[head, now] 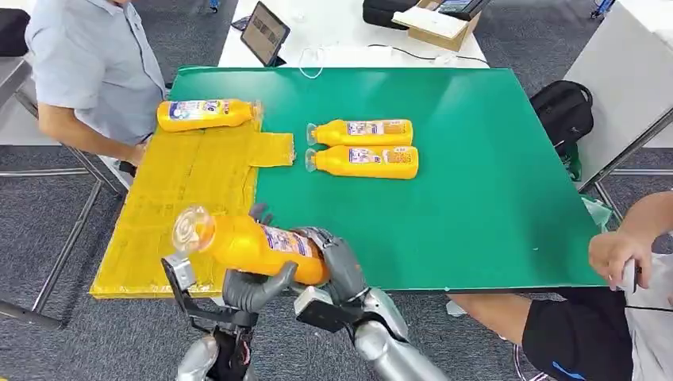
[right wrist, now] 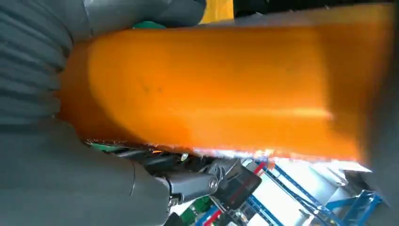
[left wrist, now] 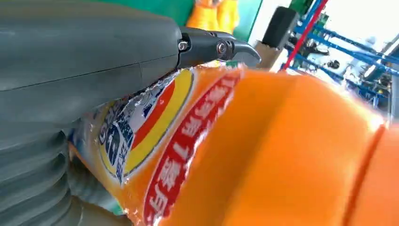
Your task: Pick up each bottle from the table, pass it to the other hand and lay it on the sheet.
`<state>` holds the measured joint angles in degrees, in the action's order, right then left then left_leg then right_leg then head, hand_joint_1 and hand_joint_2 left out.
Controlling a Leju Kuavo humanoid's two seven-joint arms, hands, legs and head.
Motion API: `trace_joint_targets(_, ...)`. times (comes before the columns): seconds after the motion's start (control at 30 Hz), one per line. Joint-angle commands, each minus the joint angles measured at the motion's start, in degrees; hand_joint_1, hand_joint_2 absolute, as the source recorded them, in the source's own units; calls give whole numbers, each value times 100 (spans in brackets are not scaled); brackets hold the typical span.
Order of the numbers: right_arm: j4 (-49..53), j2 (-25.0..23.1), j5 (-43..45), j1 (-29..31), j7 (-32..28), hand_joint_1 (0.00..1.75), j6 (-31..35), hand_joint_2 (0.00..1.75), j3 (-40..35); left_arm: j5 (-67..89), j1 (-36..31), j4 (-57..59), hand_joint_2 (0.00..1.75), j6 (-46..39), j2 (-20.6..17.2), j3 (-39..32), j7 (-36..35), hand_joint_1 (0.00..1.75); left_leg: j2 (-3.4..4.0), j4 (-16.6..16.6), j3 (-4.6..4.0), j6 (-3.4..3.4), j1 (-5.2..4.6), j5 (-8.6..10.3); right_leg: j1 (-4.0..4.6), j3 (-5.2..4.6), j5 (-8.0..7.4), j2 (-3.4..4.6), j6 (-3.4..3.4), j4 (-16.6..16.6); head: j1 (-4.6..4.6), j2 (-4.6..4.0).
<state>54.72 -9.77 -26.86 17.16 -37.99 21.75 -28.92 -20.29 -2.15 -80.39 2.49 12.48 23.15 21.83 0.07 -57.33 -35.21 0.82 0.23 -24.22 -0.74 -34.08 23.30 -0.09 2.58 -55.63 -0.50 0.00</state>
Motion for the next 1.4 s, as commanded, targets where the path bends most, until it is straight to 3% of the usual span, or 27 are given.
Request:
trace_joint_targets(0.03,-1456,-148,-213,627,-17,157,396,175,-471,-306,-455,491,175,298,-175,352,-233,0,-6,8,36,-5,3,-9,3,37,11,-5,-11,7,0,0)
trace_joint_targets(0.1,-1536,-192,-342,669,35,154,564,175,-561,-432,-455,545,175,346,-179,349,-336,0,-4,4,34,-5,1,-12,2,35,13,-3,-10,3,0,0)
trace_joint_targets(0.13,-1552,-214,-345,687,43,154,560,175,-581,-462,-461,569,175,351,-175,339,-352,9,-5,3,31,-5,1,-11,2,32,13,-4,-10,2,0,0)
trace_joint_targets(0.17,-1588,-237,-353,717,35,147,563,175,-617,-533,-474,595,175,359,-158,306,-356,136,-2,3,20,-4,1,-6,1,19,7,-1,-7,2,2,0)
trace_joint_targets(0.23,-1700,-268,-471,802,67,134,675,175,-728,-843,-527,671,175,456,-109,199,-441,175,0,4,23,-5,1,-8,2,21,7,1,-9,3,0,0)
trace_joint_targets(0.27,-1764,-288,-494,828,79,113,720,175,-758,-907,-564,690,175,463,-116,163,-465,175,-5,1,34,-7,1,-13,2,33,14,-4,-12,-1,0,0)
trace_joint_targets(0.3,-1831,-303,-517,838,83,51,794,175,-807,-962,-582,689,175,384,-79,76,-436,175,-1,1,21,-6,2,-8,3,20,8,-1,-10,0,0,0)
trace_joint_targets(0.33,-1853,-309,-515,829,83,2,793,175,-834,-995,-600,677,175,342,-70,33,-440,175,-1,1,11,-5,3,-5,3,10,4,-1,-7,2,0,0)
trace_joint_targets(0.5,-1802,-296,-559,747,105,0,959,175,-891,-1063,-647,581,175,241,-83,-147,-376,175,-4,2,9,-4,2,-4,3,8,5,-4,-7,1,0,0)
trace_joint_targets(0.53,-1765,-276,-602,727,97,0,1111,0,-909,-1073,-668,599,175,209,-80,-192,-366,175,-2,0,26,-6,2,-12,3,23,12,-1,-11,-3,-2,0)
trace_joint_targets(0.63,-1311,-152,-1022,479,-191,0,1825,0,-589,-970,-906,861,175,-67,-147,-377,-257,175,-13,1,18,-4,2,-7,2,19,11,-13,-8,0,-2,0)
trace_joint_targets(0.7,-304,-119,-2049,-16,-201,0,1825,0,165,-864,-1133,1133,175,-319,-203,-545,-184,175,-15,4,26,-5,3,-8,4,28,12,-15,-10,3,0,0)
trace_joint_targets(0.87,-304,-119,-2049,-16,-201,0,1825,0,165,-864,-1133,1133,175,-319,-203,-545,-184,175,-12,2,7,-4,0,-2,0,8,6,-11,-6,1,0,0)
trace_joint_targets(0.97,703,-56,-2608,-537,-201,0,1825,0,589,-790,-1438,1514,175,-735,-290,-859,-71,175,-19,4,9,-4,-2,-1,-1,10,7,-19,-6,1,-2,0)
trace_joint_targets(1.07,1342,-24,-2676,-840,-201,0,1825,0,802,-398,-1860,1937,175,-1312,-418,-1128,125,175,-21,2,19,-5,1,-6,2,22,12,-20,-10,-1,0,0)
trace_joint_targets(1.2,1485,-5,-2627,-968,-201,0,1825,0,832,-289,-1952,2048,175,-1395,-466,-1233,212,175,-18,2,14,-6,2,-4,3,14,9,-16,-10,-3,2,0)
trace_joint_targets(1.3,2277,40,-2531,-1345,-201,0,1825,0,840,1180,-2172,2350,175,-2783,-686,-1237,760,175,-15,2,12,-4,2,-5,3,13,9,-14,-8,-2,2,0)
trace_joint_targets(1.4,3038,18,-2415,-1618,-201,0,1825,0,830,2111,-2380,2672,175,-3027,-774,-1365,713,175,-12,-2,17,-5,1,-10,2,18,15,-11,-10,-7,2,0)
